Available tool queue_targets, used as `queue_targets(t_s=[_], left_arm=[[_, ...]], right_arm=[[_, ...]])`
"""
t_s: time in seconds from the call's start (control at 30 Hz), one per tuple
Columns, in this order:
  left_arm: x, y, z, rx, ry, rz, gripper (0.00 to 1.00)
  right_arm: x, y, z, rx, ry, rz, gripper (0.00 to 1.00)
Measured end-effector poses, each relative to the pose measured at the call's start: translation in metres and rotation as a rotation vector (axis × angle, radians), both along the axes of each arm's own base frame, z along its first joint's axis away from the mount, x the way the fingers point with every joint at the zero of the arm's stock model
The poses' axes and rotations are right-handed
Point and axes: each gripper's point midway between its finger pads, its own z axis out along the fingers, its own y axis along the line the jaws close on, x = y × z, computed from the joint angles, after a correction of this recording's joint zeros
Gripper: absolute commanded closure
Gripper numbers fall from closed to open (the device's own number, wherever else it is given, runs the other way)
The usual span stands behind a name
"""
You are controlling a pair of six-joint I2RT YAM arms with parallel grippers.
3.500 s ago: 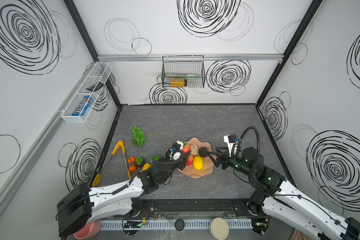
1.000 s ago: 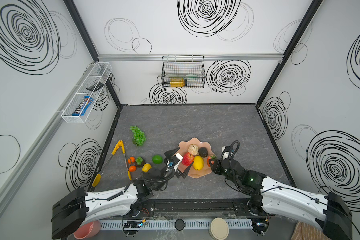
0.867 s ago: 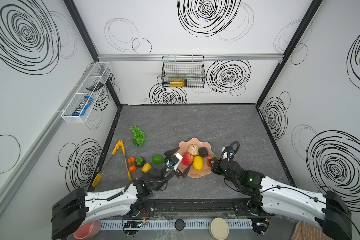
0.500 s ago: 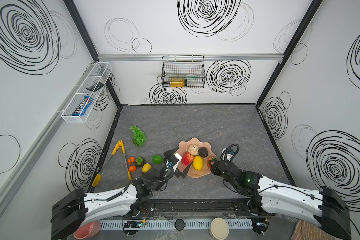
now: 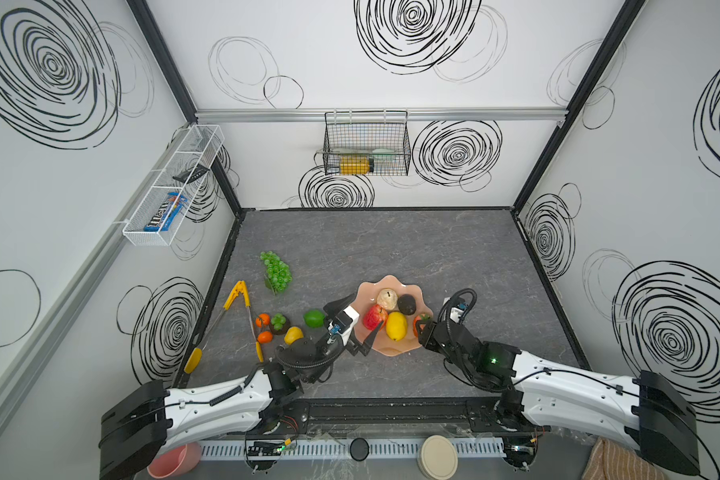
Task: Place and organize the fake fruits in the fruit bowl
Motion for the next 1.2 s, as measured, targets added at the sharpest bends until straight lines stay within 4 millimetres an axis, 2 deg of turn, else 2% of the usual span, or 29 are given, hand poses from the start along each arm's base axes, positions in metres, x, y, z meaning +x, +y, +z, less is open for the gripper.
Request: queue_targets(t_s=[0.37, 0.63, 0.73, 0.87, 1.03, 1.2], left_arm=[[0.001, 0.002, 0.0, -0.001, 0.001, 0.012, 0.01], [0.002, 0.002, 0.001, -0.008, 0.0, 0.018, 0.01], [0.004, 0.003, -0.002, -0.007, 0.02, 0.027, 0.01], [0.015, 0.004, -0.007, -0.006, 0.082, 0.06, 0.01], [0.035, 0.014, -0.006, -0.046, 0.182, 0.132, 0.0], [0.055, 0.021, -0.009, -0.075, 0.338, 0.218, 0.04]], right_arm=[[-0.001, 0.0, 0.001, -0.003, -0.004, 0.006, 0.35], [-0.001, -0.001, 0.007, 0.002, -0.023, 0.015, 0.35], [-0.001, -0.004, 0.013, -0.012, -0.044, 0.023, 0.31], [-0.001, -0.008, 0.031, -0.032, -0.118, 0.067, 0.28], [-0.001, -0.014, 0.065, -0.047, -0.26, 0.131, 0.27], [0.006, -0.021, 0.082, -0.067, -0.338, 0.177, 0.25]])
